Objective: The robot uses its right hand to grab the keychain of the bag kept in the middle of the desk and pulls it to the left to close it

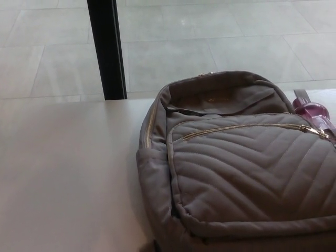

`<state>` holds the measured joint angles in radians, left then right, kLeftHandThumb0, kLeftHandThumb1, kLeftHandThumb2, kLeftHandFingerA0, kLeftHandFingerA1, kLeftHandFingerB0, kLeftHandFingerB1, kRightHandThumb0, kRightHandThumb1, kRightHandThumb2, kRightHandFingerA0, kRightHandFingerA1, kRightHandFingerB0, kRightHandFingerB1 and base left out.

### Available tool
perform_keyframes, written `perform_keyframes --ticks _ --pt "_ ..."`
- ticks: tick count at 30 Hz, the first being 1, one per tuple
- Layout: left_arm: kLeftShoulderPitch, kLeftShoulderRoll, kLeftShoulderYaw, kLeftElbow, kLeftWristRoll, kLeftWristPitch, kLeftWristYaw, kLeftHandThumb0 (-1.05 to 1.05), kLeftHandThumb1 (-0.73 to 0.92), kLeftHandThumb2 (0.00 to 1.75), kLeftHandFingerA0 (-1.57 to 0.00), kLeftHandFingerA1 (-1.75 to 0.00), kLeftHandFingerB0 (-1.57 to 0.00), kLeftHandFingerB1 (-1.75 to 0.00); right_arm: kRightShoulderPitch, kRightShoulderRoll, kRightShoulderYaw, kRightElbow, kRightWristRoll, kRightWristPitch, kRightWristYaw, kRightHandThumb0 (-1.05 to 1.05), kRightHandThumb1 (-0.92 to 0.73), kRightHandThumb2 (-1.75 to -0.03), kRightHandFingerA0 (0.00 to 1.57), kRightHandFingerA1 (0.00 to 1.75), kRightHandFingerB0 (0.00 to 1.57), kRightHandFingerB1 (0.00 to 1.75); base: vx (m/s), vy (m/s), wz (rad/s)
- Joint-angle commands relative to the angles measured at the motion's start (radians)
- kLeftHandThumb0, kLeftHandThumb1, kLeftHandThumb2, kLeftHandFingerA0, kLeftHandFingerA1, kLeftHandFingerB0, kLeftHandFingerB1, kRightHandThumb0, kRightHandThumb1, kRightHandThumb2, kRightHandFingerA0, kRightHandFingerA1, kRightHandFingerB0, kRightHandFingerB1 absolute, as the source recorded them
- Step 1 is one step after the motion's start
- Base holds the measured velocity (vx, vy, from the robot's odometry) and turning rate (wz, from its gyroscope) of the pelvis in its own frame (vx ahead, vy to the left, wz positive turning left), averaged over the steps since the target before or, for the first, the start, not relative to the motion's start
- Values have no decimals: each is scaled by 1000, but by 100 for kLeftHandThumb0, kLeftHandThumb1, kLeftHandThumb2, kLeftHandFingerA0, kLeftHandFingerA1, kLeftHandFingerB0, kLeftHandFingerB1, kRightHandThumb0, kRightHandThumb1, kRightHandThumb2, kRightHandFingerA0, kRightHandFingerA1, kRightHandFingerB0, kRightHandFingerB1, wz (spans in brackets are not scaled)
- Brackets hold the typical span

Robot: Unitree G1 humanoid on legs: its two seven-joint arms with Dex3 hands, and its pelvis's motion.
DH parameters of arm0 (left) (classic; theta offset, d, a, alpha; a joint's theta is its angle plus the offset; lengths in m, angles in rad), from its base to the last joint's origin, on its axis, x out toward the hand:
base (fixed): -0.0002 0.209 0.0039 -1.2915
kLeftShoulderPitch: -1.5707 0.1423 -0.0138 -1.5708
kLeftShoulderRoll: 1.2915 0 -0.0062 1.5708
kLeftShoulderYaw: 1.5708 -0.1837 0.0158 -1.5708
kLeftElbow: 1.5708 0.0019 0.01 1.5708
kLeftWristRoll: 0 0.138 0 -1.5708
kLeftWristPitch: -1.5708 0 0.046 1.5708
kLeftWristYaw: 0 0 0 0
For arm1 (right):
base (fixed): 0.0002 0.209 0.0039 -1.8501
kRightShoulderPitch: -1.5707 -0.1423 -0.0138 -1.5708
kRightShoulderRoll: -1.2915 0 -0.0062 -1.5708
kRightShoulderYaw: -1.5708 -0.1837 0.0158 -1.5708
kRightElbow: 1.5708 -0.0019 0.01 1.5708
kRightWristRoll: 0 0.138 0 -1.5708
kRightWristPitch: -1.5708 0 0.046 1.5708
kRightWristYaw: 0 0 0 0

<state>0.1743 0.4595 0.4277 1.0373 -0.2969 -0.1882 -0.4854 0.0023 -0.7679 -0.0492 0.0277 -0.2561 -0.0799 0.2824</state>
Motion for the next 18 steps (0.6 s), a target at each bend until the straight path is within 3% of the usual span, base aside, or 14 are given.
perform_keyframes --ticks 1,3,4,5,6,7,8,10,11,12,13,16,17,18 --pt "3 3 18 27 -9 -21 -12 -105 72 84 -76 -135 -53 -134 5 3 17 -15 -42 1 9 -20 -70 -61 82 80 35 36 0 0 0" --pt "0 6 14 29 2 -28 -5 -105 71 85 -79 -134 -53 -134 3 4 11 -6 -42 9 8 -17 -71 -61 85 91 38 37 0 0 0" --pt "2 6 10 26 9 -32 3 -105 72 88 -78 -134 -54 -133 11 -7 13 -2 -70 17 -1 -17 -74 -62 95 106 56 42 0 0 0" --pt "2 6 9 27 10 -33 3 -105 72 88 -78 -134 -54 -133 11 -8 13 -1 -74 18 -2 -17 -74 -62 95 106 56 42 0 0 0" --pt "-8 7 15 46 4 -33 -6 -105 70 87 -78 -134 -54 -132 19 -32 23 4 -116 18 -8 -15 -77 -62 85 139 76 51 0 0 0" --pt "-8 7 15 47 4 -33 -6 -105 70 87 -78 -134 -54 -132 19 -32 23 4 -117 18 -8 -15 -77 -62 85 139 76 51 0 0 0" --pt "-10 9 13 53 7 -34 -6 -105 70 89 -77 -134 -54 -132 28 -31 26 20 -135 1 -36 -11 -74 -65 82 151 86 59 0 0 0" --pt "-13 10 11 63 10 -37 -3 -105 69 90 -76 -134 -54 -131 30 -35 32 25 -145 4 -37 -11 -76 -68 82 151 89 63 0 0 0" --pt "-16 9 6 68 15 -42 -4 -105 70 88 -76 -134 -54 -132 35 -37 35 39 -152 -4 -45 -12 -73 -78 87 150 93 80 0 0 0" --pt "-18 9 4 71 16 -45 -6 -105 70 88 -76 -134 -54 -132 37 -38 35 46 -155 -9 -51 -12 -73 -78 87 150 93 80 0 0 0" --pt "-18 8 2 69 17 -48 -7 -105 69 87 -76 -134 -54 -133 40 -38 33 43 -155 -10 -52 -15 -68 -83 88 140 92 87 0 0 0" --pt "-14 5 -6 52 19 -48 -3 -105 69 92 -78 -135 -55 -131 38 -14 42 50 -167 -27 -94 -8 -64 -92 87 153 85 113 0 0 0" --pt "-18 8 -7 58 20 -45 -1 -105 55 131 -81 -126 -61 -116 34 -4 44 56 -174 -44 -122 -6 -65 -92 83 162 80 125 0 0 0" --pt "-18 9 -8 56 20 -44 -1 -105 69 93 -75 -137 -54 -132 31 4 43 63 -169 -55 -136 -4 -64 -94 84 165 79 128 0 0 0"
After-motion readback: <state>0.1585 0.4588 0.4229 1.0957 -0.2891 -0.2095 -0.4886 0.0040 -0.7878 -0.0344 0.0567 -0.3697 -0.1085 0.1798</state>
